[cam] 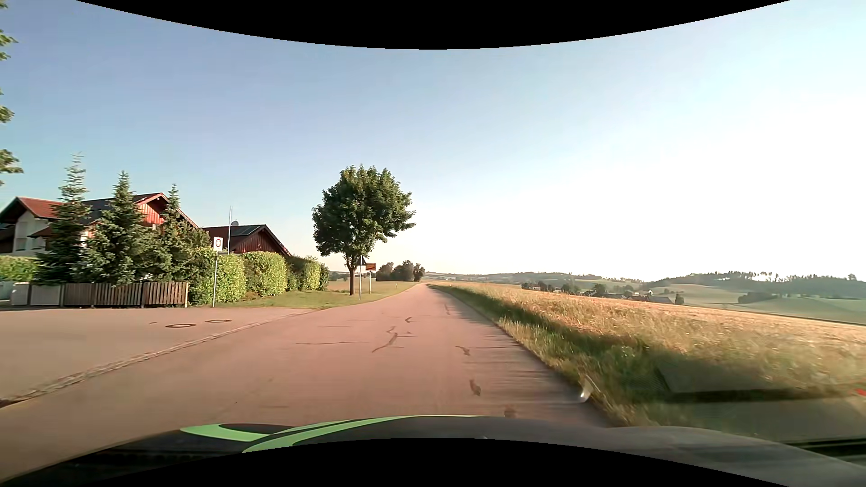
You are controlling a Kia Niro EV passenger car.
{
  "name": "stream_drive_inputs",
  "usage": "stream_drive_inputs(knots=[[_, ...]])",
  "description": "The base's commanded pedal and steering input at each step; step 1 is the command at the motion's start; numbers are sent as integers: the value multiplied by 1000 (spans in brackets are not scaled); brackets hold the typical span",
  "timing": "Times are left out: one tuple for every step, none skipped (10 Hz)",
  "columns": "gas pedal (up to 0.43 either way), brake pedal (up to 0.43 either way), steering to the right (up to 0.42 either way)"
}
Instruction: Follow the waypoints while adhering to traffic rules and regulations
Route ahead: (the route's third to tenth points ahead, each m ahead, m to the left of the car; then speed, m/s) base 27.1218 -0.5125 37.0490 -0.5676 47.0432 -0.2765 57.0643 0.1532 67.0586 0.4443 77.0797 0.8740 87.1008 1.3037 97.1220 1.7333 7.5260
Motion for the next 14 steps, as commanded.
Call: stream_drive_inputs(knots=[[0,0,0],[0,0,0],[0,0,-3],[0,0,-4],[0,0,-4],[0,0,-4],[0,0,-3],[0,0,-4],[0,0,-4],[0,0,-4],[0,0,-4],[0,0,-3],[28,0,-3],[67,0,-3]])
